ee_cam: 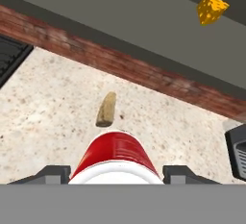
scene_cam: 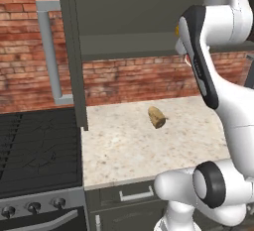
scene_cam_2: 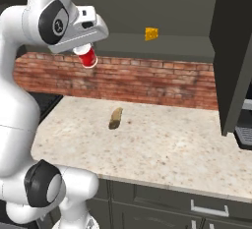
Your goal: Pick the canned food and jam from the counter and place them in the cabinets closest to them.
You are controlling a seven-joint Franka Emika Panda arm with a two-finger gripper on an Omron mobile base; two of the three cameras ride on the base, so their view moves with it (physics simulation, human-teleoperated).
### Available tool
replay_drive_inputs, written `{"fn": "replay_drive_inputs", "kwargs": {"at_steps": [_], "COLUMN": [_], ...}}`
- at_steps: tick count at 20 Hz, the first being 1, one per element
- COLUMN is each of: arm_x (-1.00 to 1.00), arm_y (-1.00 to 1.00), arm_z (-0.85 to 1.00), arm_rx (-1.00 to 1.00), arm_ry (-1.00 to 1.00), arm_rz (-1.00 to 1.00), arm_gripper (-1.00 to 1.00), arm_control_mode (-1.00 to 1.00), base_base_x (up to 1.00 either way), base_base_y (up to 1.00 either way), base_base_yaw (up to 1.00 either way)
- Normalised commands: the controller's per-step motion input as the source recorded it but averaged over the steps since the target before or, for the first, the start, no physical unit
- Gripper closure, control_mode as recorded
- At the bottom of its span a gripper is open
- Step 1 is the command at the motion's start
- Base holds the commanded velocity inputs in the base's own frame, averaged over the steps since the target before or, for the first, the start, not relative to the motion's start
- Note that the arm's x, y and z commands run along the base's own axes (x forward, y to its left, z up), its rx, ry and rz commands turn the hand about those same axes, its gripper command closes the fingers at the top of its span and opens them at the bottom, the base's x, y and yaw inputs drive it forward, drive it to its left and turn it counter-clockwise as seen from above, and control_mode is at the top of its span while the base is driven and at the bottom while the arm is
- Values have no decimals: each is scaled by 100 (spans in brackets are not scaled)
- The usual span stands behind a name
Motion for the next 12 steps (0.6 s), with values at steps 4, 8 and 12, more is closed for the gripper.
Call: {"fn": "replay_drive_inputs", "kwargs": {"at_steps": [4, 8, 12], "arm_x": [-2, 16, 37], "arm_y": [0, 0, 0], "arm_z": [4, 0, 0], "arm_rx": [0, 0, 0], "arm_ry": [-5, -4, -3], "arm_rz": [0, -2, -6], "arm_gripper": [100, 100, 100], "arm_control_mode": [-100, -100, -100], "base_base_x": [0, 0, 0], "base_base_y": [0, 0, 0], "base_base_yaw": [0, 0, 0]}}
